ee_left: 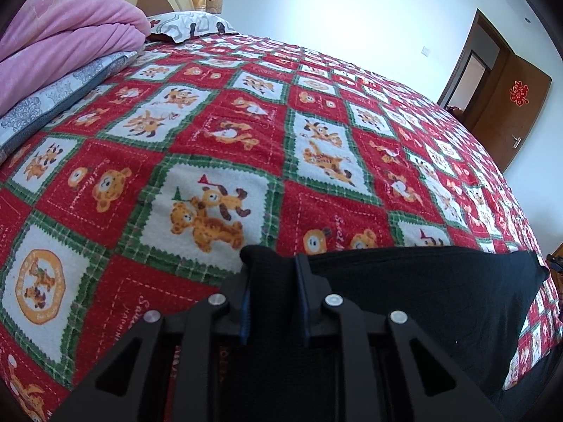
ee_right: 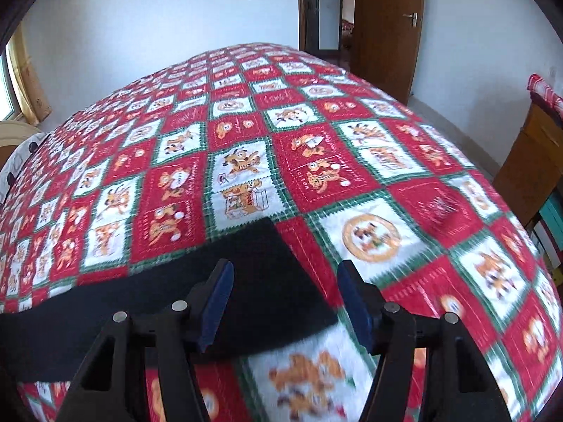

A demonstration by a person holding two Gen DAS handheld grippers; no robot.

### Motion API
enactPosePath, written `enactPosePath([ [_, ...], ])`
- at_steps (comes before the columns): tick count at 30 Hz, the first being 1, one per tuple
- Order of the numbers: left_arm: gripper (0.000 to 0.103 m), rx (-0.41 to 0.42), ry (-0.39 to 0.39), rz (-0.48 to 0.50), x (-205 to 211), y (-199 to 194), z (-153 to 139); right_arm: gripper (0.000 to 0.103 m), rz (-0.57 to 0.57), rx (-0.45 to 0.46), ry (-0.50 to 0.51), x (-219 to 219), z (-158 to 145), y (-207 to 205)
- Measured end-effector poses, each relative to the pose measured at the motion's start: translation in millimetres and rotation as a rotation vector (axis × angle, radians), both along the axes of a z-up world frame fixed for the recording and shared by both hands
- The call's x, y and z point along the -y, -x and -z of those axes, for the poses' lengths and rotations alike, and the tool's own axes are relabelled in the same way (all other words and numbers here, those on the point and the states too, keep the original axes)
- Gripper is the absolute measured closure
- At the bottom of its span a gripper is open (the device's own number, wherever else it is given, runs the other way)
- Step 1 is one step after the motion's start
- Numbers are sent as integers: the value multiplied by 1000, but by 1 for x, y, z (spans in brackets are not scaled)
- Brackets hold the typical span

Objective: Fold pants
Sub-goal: 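Close the left tool on the waistband while the right tool grips the waistband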

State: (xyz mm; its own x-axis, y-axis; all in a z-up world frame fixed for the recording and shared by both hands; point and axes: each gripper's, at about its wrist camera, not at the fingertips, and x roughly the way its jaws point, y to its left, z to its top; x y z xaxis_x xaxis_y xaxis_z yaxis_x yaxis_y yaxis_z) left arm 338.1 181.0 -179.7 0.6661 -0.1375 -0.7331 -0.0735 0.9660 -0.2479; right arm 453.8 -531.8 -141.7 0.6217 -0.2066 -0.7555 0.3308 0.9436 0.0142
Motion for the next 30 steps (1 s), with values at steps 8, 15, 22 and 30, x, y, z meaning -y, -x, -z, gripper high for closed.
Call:
enactPosePath([
  [8, 81, 3, 8, -2, -1, -1, 2, 40, -31, -27, -41, 14, 19, -48],
  [15, 81, 0, 22, -2, -1, -3, 5, 46, -82, -123, -29, 10, 45, -69],
  [22, 81, 2, 13, -2, 0, -3, 5, 95, -139, -113, -35, 3, 43, -66],
  [30, 87, 40, -7, 4, 4, 4, -1, 96, -132, -23, -27, -5, 21, -41],
])
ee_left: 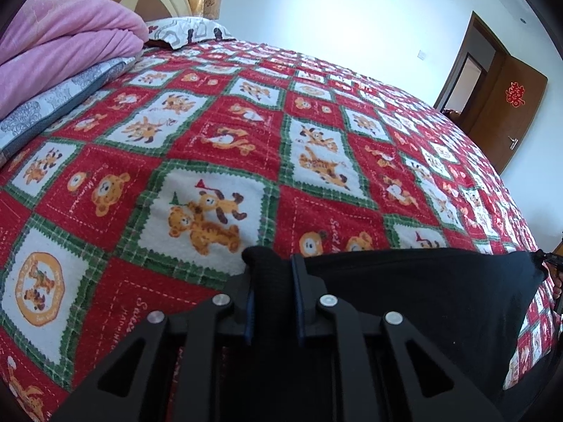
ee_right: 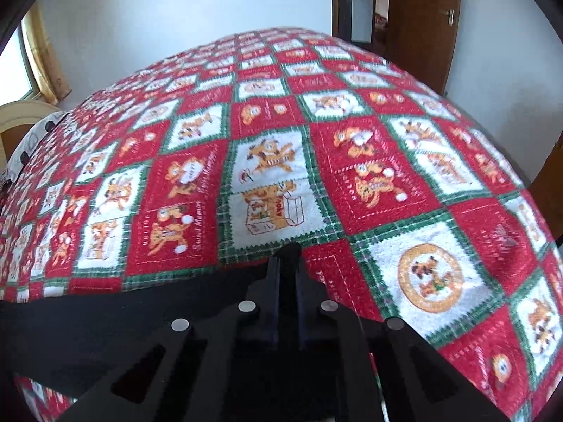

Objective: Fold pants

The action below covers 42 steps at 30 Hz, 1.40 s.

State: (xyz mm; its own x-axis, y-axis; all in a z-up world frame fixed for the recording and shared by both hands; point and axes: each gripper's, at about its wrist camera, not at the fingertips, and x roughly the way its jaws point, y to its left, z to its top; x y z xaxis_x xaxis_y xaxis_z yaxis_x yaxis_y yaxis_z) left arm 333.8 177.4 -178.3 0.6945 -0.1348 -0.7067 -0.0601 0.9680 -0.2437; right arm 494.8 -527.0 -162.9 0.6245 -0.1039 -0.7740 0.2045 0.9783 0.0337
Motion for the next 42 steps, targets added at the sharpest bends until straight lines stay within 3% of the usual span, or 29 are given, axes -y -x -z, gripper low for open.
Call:
enactPosePath([
  [6, 90, 50, -101, 14, 16, 7, -12, 96, -32, 81, 25, -14, -26, 31],
  [9, 90, 77, -109, 25, 17, 11, -20, 96, -42, 116, 40, -21, -39, 46],
  [21, 90, 178, 35, 49, 6, 42, -52, 96, -73, 282, 79, -30, -87, 115],
  [31, 90, 244, 122, 57, -1, 65, -68, 96, -37, 339, 58, -18, -97, 180],
  [42, 90, 329, 178, 101, -16, 109, -65, 96, -23, 404, 0, 0, -92, 254],
])
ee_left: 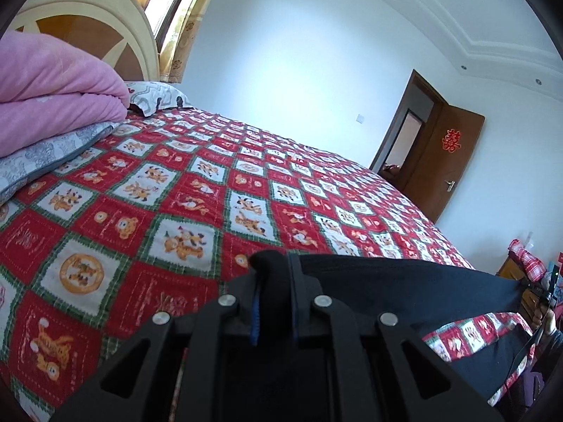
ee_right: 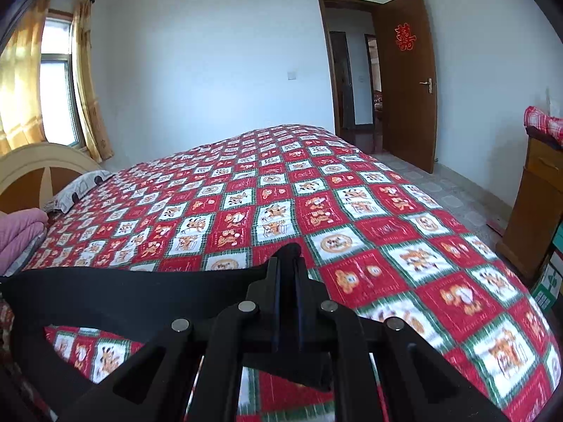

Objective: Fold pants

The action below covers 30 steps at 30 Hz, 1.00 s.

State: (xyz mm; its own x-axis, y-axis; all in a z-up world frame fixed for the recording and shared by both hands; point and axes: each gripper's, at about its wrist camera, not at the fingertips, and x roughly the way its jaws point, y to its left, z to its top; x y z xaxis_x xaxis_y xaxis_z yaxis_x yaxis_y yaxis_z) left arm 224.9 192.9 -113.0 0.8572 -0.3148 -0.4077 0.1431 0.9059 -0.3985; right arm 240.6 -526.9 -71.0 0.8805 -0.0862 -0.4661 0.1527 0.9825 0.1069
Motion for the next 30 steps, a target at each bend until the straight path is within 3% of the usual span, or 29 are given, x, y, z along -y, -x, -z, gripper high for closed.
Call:
enactPosePath([
  [6, 90, 1, 55, 2, -12, 18, 13, 96, 12, 29, -48, 10, 13, 41],
  [15, 90, -1, 76, 32, -16, 43, 27, 96, 28, 31, -89, 16, 30, 80],
  [30, 90, -17, 51, 79, -22, 75, 57, 96, 89, 20, -145, 24, 56, 123],
])
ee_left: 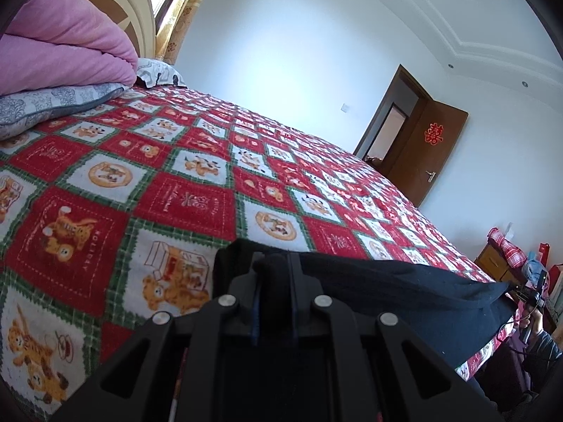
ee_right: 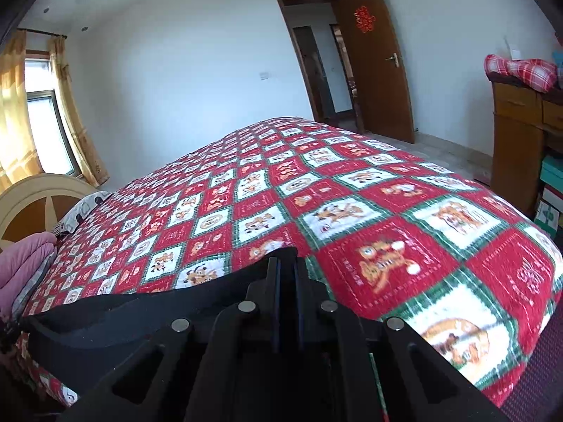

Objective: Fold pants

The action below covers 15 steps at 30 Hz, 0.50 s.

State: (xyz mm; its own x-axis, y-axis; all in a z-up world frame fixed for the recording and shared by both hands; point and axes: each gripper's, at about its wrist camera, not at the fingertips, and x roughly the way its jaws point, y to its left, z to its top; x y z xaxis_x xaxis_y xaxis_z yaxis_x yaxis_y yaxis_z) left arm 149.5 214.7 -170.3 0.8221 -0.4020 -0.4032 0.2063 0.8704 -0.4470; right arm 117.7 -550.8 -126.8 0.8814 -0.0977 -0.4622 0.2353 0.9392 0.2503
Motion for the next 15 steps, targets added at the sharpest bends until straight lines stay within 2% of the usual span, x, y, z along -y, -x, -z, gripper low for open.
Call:
enactPosePath([
  [5, 90, 26, 23, -2, -7, 8, -4, 98, 67, 43, -33, 16, -4, 22],
  [7, 90, 24, 4, 7, -4, 9, -2, 98, 97, 46, -62, 28, -1, 32],
  [14, 90, 2, -12, 8, 0, 11, 9, 97, 34, -8, -162, 24, 9, 38],
  [15, 90, 2, -14, 7, 0, 11, 9, 91, 28, -15, -179, 21, 8, 38],
])
